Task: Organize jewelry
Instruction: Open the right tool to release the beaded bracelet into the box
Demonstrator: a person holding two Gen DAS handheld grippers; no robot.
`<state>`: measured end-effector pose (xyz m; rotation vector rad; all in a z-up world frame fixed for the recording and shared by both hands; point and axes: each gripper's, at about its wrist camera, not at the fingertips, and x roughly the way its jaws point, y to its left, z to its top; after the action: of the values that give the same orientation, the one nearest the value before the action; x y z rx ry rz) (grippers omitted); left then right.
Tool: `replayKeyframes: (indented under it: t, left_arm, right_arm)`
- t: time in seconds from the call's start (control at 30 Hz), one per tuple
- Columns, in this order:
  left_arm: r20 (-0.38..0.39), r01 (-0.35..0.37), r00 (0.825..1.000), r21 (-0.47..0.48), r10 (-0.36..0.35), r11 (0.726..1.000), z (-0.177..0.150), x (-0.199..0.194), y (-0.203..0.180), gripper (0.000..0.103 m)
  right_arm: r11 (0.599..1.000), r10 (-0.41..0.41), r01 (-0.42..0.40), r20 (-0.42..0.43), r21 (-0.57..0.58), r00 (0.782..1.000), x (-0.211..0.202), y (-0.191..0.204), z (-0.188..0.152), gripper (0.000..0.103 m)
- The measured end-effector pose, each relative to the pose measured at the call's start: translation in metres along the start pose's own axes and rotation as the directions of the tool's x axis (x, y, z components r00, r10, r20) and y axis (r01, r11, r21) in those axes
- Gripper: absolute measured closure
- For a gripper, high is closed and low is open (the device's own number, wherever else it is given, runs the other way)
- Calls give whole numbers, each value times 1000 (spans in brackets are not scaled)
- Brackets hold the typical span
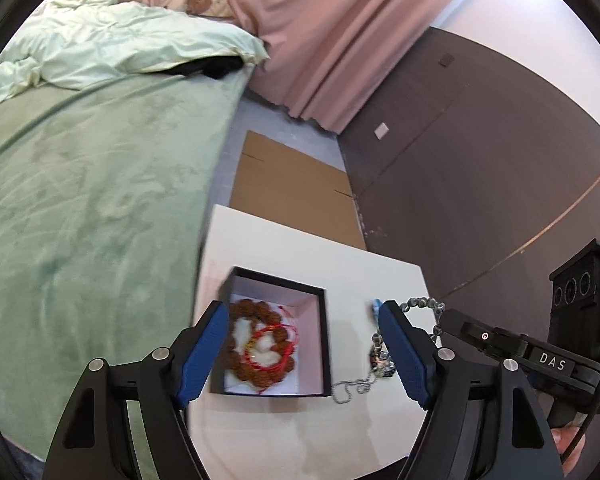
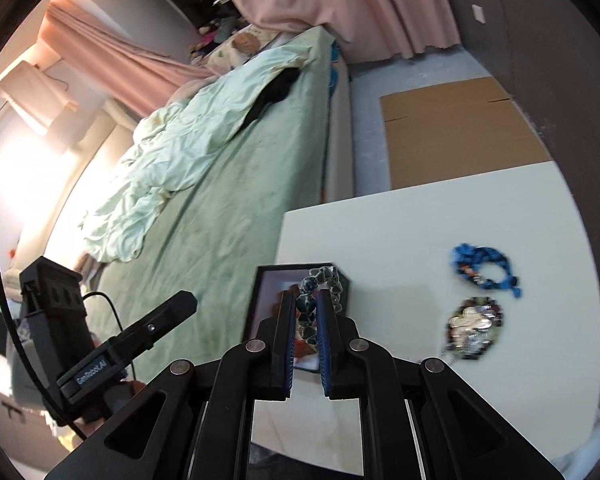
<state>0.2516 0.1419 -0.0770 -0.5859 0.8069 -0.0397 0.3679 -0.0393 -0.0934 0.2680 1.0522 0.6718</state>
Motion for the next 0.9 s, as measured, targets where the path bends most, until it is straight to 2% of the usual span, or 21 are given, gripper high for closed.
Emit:
replayKeyframes:
  t: [0.3,0.37,0.4,0.43,0.47,0.5,0.9]
  left_arm:
    - [35,-49,998,-35,50,998,1,-25,26,25]
    - [33,-52,998,-41,54,998,1,-26,28,25]
    - [33,-52,998,-42,53,998,0,-27,29,25]
    - [33,-52,998,-41,53,998,1,-28,28,25]
    - [34,-52,998,-38,53,998,0,-29,28,25]
    - [35,-51,998,-33,52,998,-1,-29,26,25]
    - [1,-30,1000,16,30,999,-14,-16,0,25]
  right_arm:
    - [995,98,-99,-45,-15,994,33,28,-2,91]
    - [997,78,-79,-59,-10,995,42,28,0,91]
    - [999,50,-50,-75,-4,996,46,26,1,81]
    - [1000,25,-25,-87,5,996,49,22,1,60]
    - [1000,17,-16,-75,14,997,48,18,0,52]
    - [1000,17,-16,-62,17,998,45,15,-1,49]
    - [996,-28,29,-15,88,999,-3,-33,-30,49]
